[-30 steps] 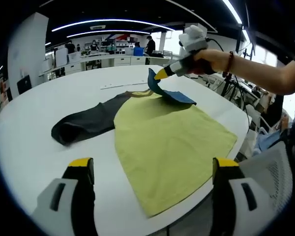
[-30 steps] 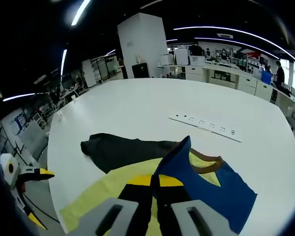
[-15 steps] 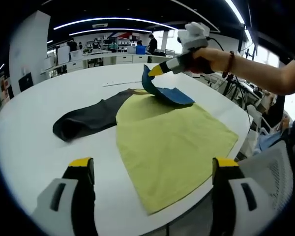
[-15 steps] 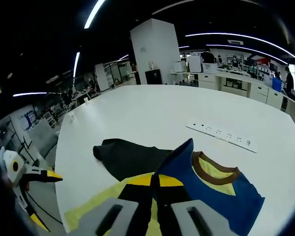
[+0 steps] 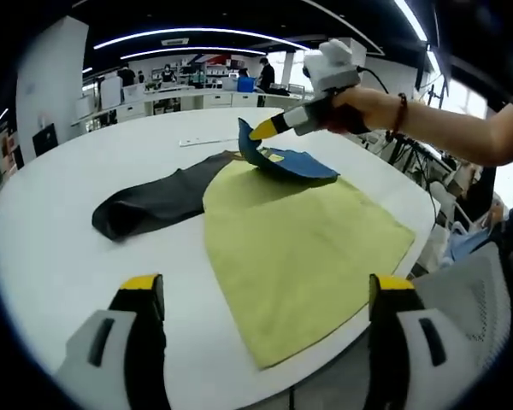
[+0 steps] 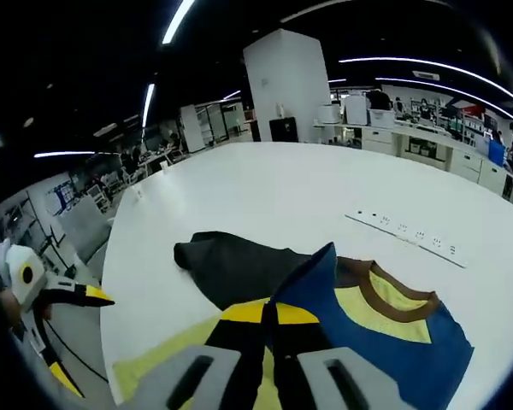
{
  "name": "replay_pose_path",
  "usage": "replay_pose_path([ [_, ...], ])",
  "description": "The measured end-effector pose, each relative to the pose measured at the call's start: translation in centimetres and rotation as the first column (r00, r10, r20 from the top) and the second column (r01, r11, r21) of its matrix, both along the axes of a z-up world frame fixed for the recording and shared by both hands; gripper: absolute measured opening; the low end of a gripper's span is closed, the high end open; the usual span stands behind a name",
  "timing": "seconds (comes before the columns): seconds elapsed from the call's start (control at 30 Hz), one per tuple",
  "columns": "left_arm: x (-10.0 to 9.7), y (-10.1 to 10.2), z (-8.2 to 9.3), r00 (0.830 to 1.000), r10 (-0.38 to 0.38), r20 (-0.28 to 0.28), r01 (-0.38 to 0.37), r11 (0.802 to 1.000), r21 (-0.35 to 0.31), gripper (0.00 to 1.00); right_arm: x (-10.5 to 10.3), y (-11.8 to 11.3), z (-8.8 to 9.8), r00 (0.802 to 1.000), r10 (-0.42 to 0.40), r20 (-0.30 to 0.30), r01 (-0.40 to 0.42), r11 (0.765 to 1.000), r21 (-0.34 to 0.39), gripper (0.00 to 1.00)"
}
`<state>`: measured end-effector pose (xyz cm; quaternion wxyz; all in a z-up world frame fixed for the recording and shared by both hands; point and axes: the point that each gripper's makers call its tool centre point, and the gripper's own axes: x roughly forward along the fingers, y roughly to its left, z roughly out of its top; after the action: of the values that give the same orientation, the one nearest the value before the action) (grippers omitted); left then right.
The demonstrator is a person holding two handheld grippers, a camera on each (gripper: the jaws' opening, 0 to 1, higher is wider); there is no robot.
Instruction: Fold the garment on the visible template until the final outline fits inside the template.
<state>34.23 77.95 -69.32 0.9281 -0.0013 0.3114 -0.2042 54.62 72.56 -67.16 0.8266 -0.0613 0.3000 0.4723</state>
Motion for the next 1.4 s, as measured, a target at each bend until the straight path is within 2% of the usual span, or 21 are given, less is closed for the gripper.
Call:
replay_pose_path([
  [0.53, -0.1, 1.4, -0.5, 1.000, 0.024, -0.014, -0.024, 1.000, 0.012, 0.98, -0.3, 1.6, -5.0, 0.989, -0.065, -0.135, 0.064, 0.998, -0.015, 0.00],
  [0.73, 0.2, 2.2, -0.4, 0.999, 0.038, -0.010, -0.038, 0.999, 0.018, 0.98, -1.0, 2.2, -5.4, 0.985, -0.058, -0.165, 0.058, 0.998, 0.001, 0.00],
  [0.93, 0.4, 2.1, -0.3, 0.999, 0.035, -0.003, -0.034, 0.999, 0.017, 0.98, -0.8, 1.5, -5.4, 0.985, -0.075, -0.152, 0.074, 0.997, -0.012, 0.19],
  [1.03, 0.5, 1.9, -0.3, 1.000, 0.030, -0.002, -0.030, 0.999, 0.020, 0.99, -0.4, 0.8, -5.2, 0.988, -0.092, -0.128, 0.090, 0.996, -0.022, 0.36],
  [1.17, 0.5, 1.7, -0.1, 1.000, 0.030, 0.005, -0.030, 0.999, 0.018, 0.99, 0.1, -0.2, -5.2, 0.989, -0.110, -0.104, 0.106, 0.994, -0.038, 0.63],
  [1.33, 0.6, 1.3, 0.3, 1.000, 0.025, 0.011, -0.025, 0.999, 0.022, 0.99, 0.7, -2.0, -5.1, 0.988, -0.133, -0.073, 0.129, 0.990, -0.058, 0.88],
  [1.4, 0.5, 1.2, 0.4, 1.000, 0.023, 0.014, -0.023, 1.000, 0.021, 0.99, 0.8, -2.5, -5.1, 0.988, -0.135, -0.070, 0.131, 0.989, -0.067, 0.92],
])
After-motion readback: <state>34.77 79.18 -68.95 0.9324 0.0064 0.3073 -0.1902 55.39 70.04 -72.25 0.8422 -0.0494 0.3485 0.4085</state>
